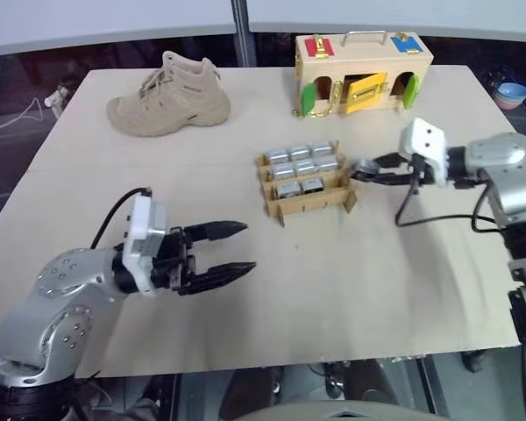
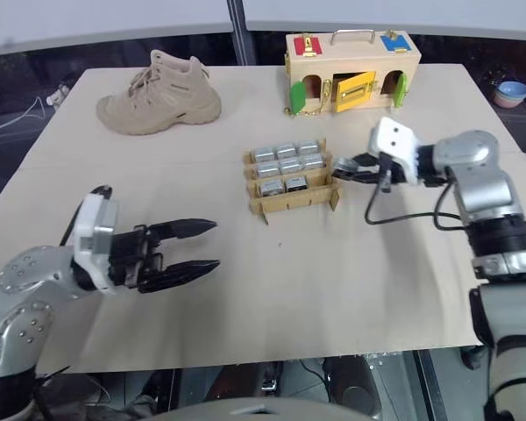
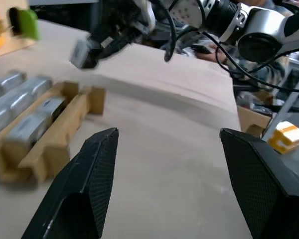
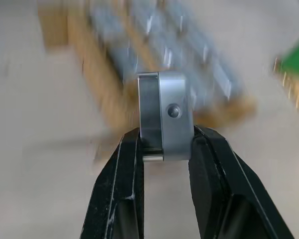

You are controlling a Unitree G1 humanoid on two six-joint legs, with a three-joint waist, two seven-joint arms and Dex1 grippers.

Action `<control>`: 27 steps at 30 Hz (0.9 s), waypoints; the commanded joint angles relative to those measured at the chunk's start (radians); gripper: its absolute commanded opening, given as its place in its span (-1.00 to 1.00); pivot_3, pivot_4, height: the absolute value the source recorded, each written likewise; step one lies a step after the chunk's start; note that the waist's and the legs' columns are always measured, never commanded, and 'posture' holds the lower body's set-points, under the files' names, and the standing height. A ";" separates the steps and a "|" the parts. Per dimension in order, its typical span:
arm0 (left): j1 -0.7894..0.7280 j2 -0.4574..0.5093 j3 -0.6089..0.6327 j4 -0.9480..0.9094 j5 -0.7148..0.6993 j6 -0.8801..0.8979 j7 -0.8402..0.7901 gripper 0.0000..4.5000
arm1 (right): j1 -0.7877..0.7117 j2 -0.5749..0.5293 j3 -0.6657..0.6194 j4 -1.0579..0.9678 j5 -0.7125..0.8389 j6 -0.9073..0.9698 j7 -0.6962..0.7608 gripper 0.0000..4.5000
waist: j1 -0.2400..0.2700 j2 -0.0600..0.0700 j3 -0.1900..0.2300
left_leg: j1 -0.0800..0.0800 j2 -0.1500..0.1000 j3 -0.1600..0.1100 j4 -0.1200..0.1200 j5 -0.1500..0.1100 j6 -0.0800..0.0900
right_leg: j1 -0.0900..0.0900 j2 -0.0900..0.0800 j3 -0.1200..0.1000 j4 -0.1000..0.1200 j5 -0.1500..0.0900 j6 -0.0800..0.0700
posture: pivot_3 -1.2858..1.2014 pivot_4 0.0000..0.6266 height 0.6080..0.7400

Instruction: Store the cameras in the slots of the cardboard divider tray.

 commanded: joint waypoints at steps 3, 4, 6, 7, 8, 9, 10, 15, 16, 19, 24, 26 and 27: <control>0.080 -0.002 0.074 -0.043 -0.013 -0.044 0.030 0.50 | -0.073 0.052 0.044 0.177 -0.077 -0.176 -0.021 -0.69 | 0.011 -0.001 0.000 | 0.000 -0.002 -0.001 -0.001 0.000 0.000 | 0.000 -0.002 -0.001 -0.001 0.000 0.000 | 0.03 -0.52 1.00; 0.096 -0.001 0.081 -0.044 -0.008 -0.052 0.032 0.50 | -0.078 0.057 0.049 0.198 -0.084 -0.194 -0.015 -0.69 | 0.011 -0.001 0.000 | -0.001 -0.002 -0.001 -0.002 0.000 0.000 | 0.000 -0.002 -0.001 -0.002 0.000 0.000 | 0.03 -0.52 1.00; 0.122 0.000 0.094 -0.045 -0.002 -0.066 0.042 0.50 | -0.087 0.057 0.064 0.243 -0.108 -0.244 -0.010 -0.69 | 0.010 0.000 0.000 | -0.001 -0.003 -0.001 -0.004 0.000 0.000 | -0.001 -0.003 -0.001 -0.003 0.000 0.000 | 0.03 -0.52 1.00; 0.133 -0.002 0.101 -0.048 -0.002 -0.070 0.049 0.50 | -0.092 0.056 0.070 0.268 -0.121 -0.267 -0.012 -0.69 | 0.009 0.000 0.000 | 0.000 -0.003 -0.001 -0.005 0.000 0.000 | -0.001 -0.003 -0.001 -0.003 0.000 0.000 | 0.03 -0.52 1.00; 0.143 -0.004 0.106 -0.054 -0.005 -0.072 0.056 0.50 | -0.096 0.055 0.073 0.289 -0.129 -0.282 -0.010 -0.69 | 0.004 0.000 0.000 | 0.000 -0.002 -0.001 -0.006 0.000 0.000 | -0.001 -0.003 -0.002 -0.003 0.000 0.000 | 0.03 -0.52 1.00; 0.155 -0.006 0.110 -0.059 -0.008 -0.076 0.060 0.50 | -0.102 0.054 0.077 0.311 -0.137 -0.299 -0.008 -0.69 | 0.001 0.000 0.000 | 0.000 -0.002 -0.001 -0.006 0.000 0.000 | -0.001 -0.002 -0.002 -0.003 0.000 0.000 | 0.03 -0.52 1.00; 0.166 -0.008 0.113 -0.065 -0.009 -0.080 0.064 0.50 | -0.106 0.052 0.080 0.329 -0.146 -0.314 -0.007 -0.69 | -0.001 0.000 0.000 | 0.000 -0.002 -0.001 -0.007 0.000 0.000 | -0.001 -0.002 -0.002 -0.003 0.000 0.000 | 0.03 -0.52 1.00; 0.193 -0.012 0.118 -0.078 -0.016 -0.095 0.081 0.50 | -0.109 0.043 0.089 0.361 -0.149 -0.357 0.061 -0.69 | 0.002 0.000 0.000 | 0.000 -0.002 -0.001 -0.007 0.000 0.000 | -0.001 -0.002 -0.002 -0.003 0.000 0.000 | 0.03 -0.52 1.00; 0.195 -0.012 0.118 -0.079 -0.016 -0.098 0.083 0.50 | -0.110 0.042 0.090 0.362 -0.147 -0.360 0.080 -0.69 | 0.003 0.000 0.000 | 0.000 -0.002 -0.001 -0.007 0.000 0.000 | -0.001 -0.002 -0.002 -0.003 0.000 0.000 | 0.03 -0.52 1.00; 0.198 -0.013 0.115 -0.079 -0.013 -0.107 0.082 0.50 | -0.115 0.052 0.095 0.375 -0.152 -0.370 0.094 -0.69 | 0.003 0.000 0.000 | 0.000 -0.002 -0.001 -0.007 0.000 0.000 | -0.001 -0.003 -0.002 -0.004 0.000 0.000 | 0.03 -0.52 1.00; 0.189 -0.020 0.104 -0.071 -0.006 -0.138 0.082 0.50 | -0.131 0.072 0.107 0.419 -0.170 -0.383 0.098 -0.69 | 0.001 0.000 0.000 | 0.000 -0.002 -0.001 -0.008 0.000 0.000 | -0.001 -0.003 -0.002 -0.005 0.000 0.000 | 0.03 -0.52 1.00; 0.189 -0.024 0.098 -0.065 -0.001 -0.149 0.083 0.50 | -0.142 0.074 0.107 0.434 -0.177 -0.386 0.100 -0.69 | 0.000 0.000 0.000 | 0.000 -0.002 -0.001 -0.008 0.000 0.000 | -0.001 -0.003 -0.002 -0.005 0.000 0.000 | 0.03 -0.52 1.00; 0.191 -0.026 0.095 -0.065 0.002 -0.154 0.082 0.50 | -0.148 0.074 0.105 0.441 -0.179 -0.386 0.101 -0.69 | 0.000 0.000 0.000 | 0.000 -0.002 -0.001 -0.008 0.000 0.000 | -0.001 -0.003 -0.002 -0.005 0.000 0.000 | 0.03 -0.52 1.00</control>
